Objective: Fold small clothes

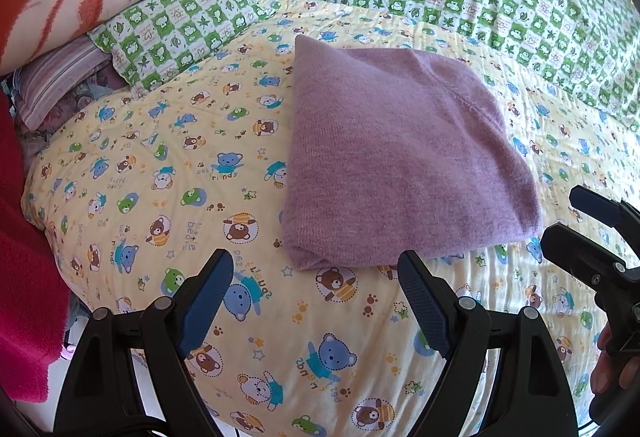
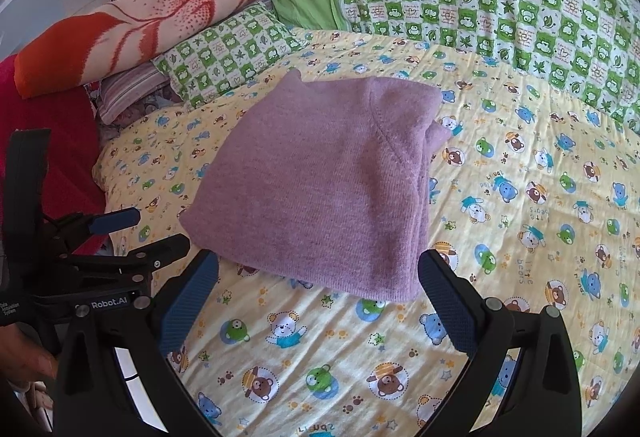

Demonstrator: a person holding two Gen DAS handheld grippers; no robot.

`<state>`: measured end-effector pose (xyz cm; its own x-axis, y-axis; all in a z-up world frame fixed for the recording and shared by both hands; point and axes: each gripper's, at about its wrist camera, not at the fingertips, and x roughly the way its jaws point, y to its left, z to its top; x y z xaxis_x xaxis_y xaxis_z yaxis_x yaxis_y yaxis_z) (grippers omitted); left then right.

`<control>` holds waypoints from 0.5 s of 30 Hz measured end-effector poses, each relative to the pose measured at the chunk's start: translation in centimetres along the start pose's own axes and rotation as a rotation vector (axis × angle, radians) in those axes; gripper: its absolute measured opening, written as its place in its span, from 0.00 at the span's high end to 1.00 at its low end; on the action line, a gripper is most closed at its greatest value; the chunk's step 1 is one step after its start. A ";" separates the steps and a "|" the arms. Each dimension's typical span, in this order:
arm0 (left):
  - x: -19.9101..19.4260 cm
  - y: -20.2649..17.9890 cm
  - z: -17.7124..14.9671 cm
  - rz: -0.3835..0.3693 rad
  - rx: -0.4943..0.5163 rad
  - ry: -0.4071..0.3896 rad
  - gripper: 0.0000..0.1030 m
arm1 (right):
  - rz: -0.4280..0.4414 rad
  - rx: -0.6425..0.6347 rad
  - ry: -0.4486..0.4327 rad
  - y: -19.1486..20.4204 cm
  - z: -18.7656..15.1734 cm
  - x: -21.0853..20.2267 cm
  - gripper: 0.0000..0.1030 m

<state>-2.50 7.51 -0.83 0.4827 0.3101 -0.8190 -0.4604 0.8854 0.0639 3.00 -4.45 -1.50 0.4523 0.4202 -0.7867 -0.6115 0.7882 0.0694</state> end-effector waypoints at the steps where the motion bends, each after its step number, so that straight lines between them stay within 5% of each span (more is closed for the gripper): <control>1: 0.0 0.0 0.1 0.001 0.000 0.000 0.18 | -0.002 0.002 -0.001 0.1 0.0 0.0 0.03; 15: -0.1 -0.2 0.5 0.001 0.001 -0.009 0.18 | -0.002 0.010 -0.011 0.3 0.4 0.0 0.03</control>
<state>-2.09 7.51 -0.49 0.4887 0.3142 -0.8139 -0.4602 0.8854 0.0655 3.13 -4.05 -1.27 0.4610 0.4238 -0.7797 -0.6040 0.7935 0.0742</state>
